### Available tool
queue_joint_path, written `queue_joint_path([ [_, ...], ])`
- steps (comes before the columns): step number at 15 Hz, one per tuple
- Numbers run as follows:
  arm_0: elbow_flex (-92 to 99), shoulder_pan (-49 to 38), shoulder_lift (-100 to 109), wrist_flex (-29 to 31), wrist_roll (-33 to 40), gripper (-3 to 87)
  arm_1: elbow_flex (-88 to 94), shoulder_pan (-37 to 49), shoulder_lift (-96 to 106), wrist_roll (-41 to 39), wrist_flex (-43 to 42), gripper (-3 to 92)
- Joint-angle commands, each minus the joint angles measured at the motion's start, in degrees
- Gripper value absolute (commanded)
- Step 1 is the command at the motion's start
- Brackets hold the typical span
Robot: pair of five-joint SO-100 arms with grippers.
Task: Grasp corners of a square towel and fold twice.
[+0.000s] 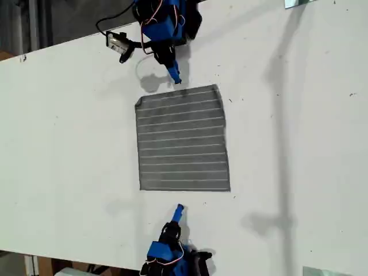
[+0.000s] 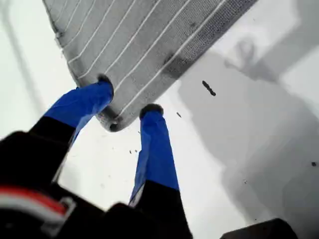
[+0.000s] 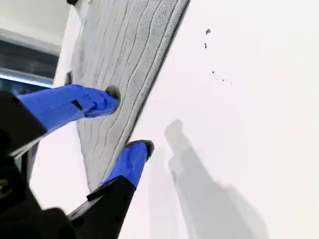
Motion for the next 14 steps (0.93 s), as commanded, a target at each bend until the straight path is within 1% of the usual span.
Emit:
queue_joint_path([
  [1, 0.18, 2.46, 0.44, -0.35, -30.50, 11.1, -0.97, 3.43, 0.53, 5.80, -2.46, 15.0],
  [2, 0.09, 0.26, 0.44, -0.26, -29.88, 9.0, -1.67, 3.69, 0.53, 5.54, 0.00, 14.2],
  [3, -1.32, -1.76, 0.44, -0.09, -27.95, 11.5, -2.11, 5.19, 0.53, 3.16, 0.62, 14.2],
  [4, -2.20, -4.57, 0.44, 0.26, -28.48, 10.8, -2.20, 7.29, 0.53, 2.64, 0.62, 14.2],
  [6, -1.49, -13.45, 0.44, 1.41, -23.12, 6.5, -2.11, 11.95, 0.53, 2.64, 0.62, 14.0],
  [7, -2.11, -16.96, 0.44, 1.14, -18.81, 5.1, -2.02, 12.92, 0.53, 2.64, 0.35, 12.3],
  [8, -2.46, -16.35, 0.44, 1.41, -18.11, 9.8, -1.85, 13.10, 0.53, 3.16, 0.26, 12.1],
  [9, -1.93, -16.17, 0.44, 1.05, -17.14, 11.4, -2.02, 9.23, 0.53, 1.41, -1.23, 21.5],
  [10, -1.58, -14.68, 0.44, 0.44, -17.14, 14.1, -1.49, 4.48, -1.41, -2.37, -10.55, 26.3],
  [11, -1.05, -14.15, 0.44, -0.70, -16.96, 14.2, -4.48, 3.96, -10.55, -4.04, -15.29, 27.3],
  [12, -0.88, -13.71, 0.44, -1.14, -17.31, 14.3, -14.06, 4.66, -28.65, -6.94, -15.29, 31.3],
  [13, -0.62, -13.54, 0.44, -1.41, -17.67, 14.2, -23.82, 2.37, -45.97, -10.20, -17.23, 32.6],
  [14, -0.53, -13.54, 0.44, -1.41, -17.75, 13.7, -30.32, -0.44, -57.83, -11.07, -18.72, 33.4],
])
